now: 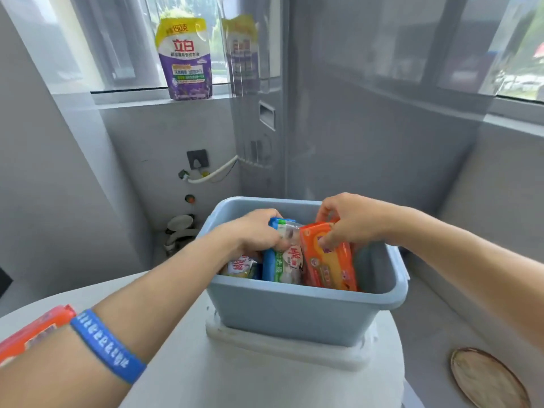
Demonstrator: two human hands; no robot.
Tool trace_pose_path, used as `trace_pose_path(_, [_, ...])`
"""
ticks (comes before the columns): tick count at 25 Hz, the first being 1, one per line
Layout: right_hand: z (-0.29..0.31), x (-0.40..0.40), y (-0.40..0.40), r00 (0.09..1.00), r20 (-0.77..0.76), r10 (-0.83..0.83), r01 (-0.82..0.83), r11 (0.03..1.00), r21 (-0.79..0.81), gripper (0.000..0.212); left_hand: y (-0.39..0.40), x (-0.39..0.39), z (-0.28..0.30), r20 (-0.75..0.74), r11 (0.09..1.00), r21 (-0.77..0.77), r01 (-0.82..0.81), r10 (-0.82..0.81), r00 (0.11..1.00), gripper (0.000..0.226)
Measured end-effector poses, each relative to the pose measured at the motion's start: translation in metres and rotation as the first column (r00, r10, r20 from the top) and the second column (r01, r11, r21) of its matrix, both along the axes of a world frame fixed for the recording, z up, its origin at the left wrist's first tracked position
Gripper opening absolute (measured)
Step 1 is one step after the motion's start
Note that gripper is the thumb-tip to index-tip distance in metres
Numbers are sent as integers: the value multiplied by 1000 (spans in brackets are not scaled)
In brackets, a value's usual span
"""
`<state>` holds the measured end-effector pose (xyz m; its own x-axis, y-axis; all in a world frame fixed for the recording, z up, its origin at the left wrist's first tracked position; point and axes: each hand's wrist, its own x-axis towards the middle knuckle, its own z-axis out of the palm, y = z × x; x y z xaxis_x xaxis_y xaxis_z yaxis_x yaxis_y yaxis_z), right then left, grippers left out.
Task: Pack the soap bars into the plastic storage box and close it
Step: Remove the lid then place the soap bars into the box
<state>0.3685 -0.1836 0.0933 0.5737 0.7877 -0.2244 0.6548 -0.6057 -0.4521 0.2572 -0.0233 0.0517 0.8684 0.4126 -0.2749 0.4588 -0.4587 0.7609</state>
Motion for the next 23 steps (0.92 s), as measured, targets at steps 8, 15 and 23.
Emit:
trace_pose_path(8, [-31, -1, -2, 782, 464, 416, -183, 865, -466, 14, 7, 2, -16, -243, 623, 693, 364, -274, 931, 40])
trace_pose_path(15, [7, -81, 22, 877, 450, 167, -266, 950, 165, 19, 29, -153, 23, 390, 829, 495, -261, 57, 919, 32])
trace_pose_path(23, [-65, -308, 100, 707, 413, 574, -682, 709, 182, 36, 88, -332, -41, 329, 625, 548, -556, 450, 830, 26])
